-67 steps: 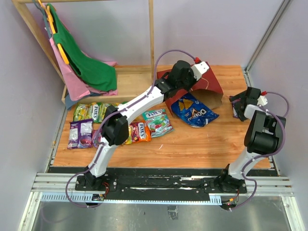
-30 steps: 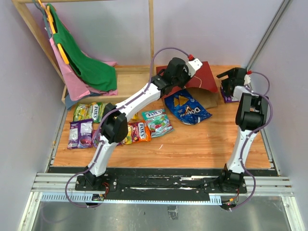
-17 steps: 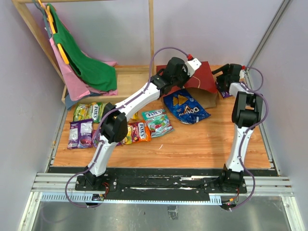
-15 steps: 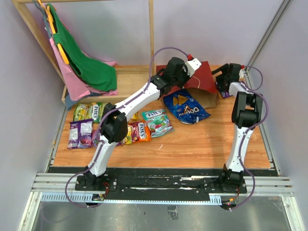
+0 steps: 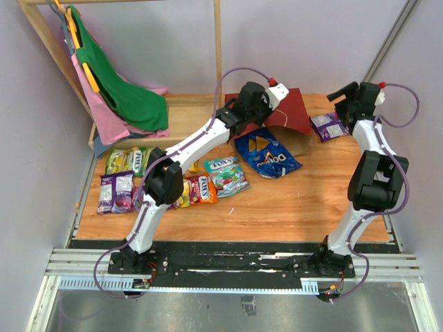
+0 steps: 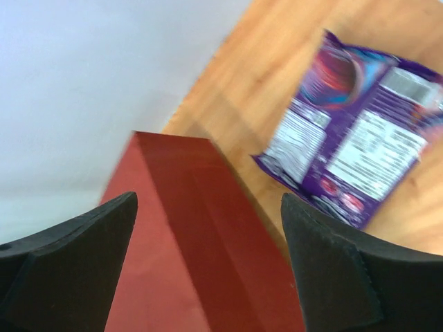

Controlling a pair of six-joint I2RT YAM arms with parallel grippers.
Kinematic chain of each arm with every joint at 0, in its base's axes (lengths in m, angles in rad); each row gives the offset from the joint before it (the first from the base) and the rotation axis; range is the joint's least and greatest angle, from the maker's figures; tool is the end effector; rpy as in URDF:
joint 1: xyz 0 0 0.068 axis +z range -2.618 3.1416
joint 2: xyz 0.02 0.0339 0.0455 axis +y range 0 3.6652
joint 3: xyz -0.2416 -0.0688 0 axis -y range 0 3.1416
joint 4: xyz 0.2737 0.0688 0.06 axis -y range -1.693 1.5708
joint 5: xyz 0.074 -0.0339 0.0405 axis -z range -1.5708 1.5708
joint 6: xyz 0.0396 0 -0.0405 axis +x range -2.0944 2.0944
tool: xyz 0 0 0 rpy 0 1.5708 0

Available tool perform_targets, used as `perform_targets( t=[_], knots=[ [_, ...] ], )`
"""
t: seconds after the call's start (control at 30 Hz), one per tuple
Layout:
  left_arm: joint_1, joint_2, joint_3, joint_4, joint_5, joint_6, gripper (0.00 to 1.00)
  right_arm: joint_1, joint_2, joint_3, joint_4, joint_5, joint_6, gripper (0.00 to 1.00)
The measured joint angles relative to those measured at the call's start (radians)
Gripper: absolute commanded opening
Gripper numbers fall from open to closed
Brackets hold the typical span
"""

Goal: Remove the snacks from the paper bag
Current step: Place the snack at the corner of the board.

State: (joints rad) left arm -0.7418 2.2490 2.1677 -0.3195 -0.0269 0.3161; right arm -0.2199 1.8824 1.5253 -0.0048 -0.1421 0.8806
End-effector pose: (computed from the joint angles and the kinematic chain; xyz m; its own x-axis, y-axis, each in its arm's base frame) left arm 0.4090 -0.3734 0.2949 -0.0691 0.4848 -0.8719 0.7140 0.6344 0.2962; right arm 0.4671 -0.0987 0.2639 -0.1532 0.8164 -0.5568 0.3216 0.5739 0.7531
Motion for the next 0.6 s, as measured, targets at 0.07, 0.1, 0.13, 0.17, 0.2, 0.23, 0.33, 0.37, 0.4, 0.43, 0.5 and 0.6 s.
perform_targets(
  t=[0.07,0.1,0.13,0.17,0.2,0.23,0.33,0.37,0.4,0.43,0.5,0.6],
  knots=[
    [0.0,0.0,0.0,0.0,0.002,0.0,0.01,-0.012,-0.012,-0.055,0.005,0.006,-0.008,0.74],
    [0.0,0.0,0.0,0.0,0.002,0.0,0.01,-0.016,-0.01,-0.087,0.006,0.008,-0.01,0.73],
    [0.0,0.0,0.0,0.0,0.002,0.0,0.01,-0.017,-0.003,-0.117,0.003,0.009,-0.011,0.73],
    [0.0,0.0,0.0,0.0,0.002,0.0,0.01,-0.019,0.008,-0.143,-0.005,0.01,-0.012,0.72],
    [0.0,0.0,0.0,0.001,0.002,0.0,0.01,-0.023,0.02,-0.166,-0.015,0.011,-0.013,0.7],
    [0.0,0.0,-0.001,0.001,0.002,0.0,0.01,-0.024,0.031,-0.184,-0.023,0.013,-0.014,0.68],
    [0.0,0.0,-0.003,0.003,0.002,0.0,0.01,-0.027,0.043,-0.228,-0.032,0.03,-0.014,0.63],
    [0.0,0.0,-0.003,0.002,0.001,0.0,0.0,-0.029,0.043,-0.237,-0.032,0.039,-0.014,0.61],
    [0.0,0.0,-0.003,0.003,0.001,0.0,0.01,-0.033,0.043,-0.242,-0.03,0.048,-0.014,0.59],
    [0.0,0.0,-0.003,0.003,0.001,0.0,0.0,-0.037,0.043,-0.245,-0.028,0.058,-0.014,0.56],
    [0.001,0.0,-0.003,0.003,0.002,0.0,0.01,-0.051,0.046,-0.246,-0.025,0.075,-0.012,0.54],
    [0.002,0.0,-0.003,0.003,0.002,0.0,0.01,-0.066,0.066,-0.246,-0.003,0.095,-0.001,0.53]
  ],
)
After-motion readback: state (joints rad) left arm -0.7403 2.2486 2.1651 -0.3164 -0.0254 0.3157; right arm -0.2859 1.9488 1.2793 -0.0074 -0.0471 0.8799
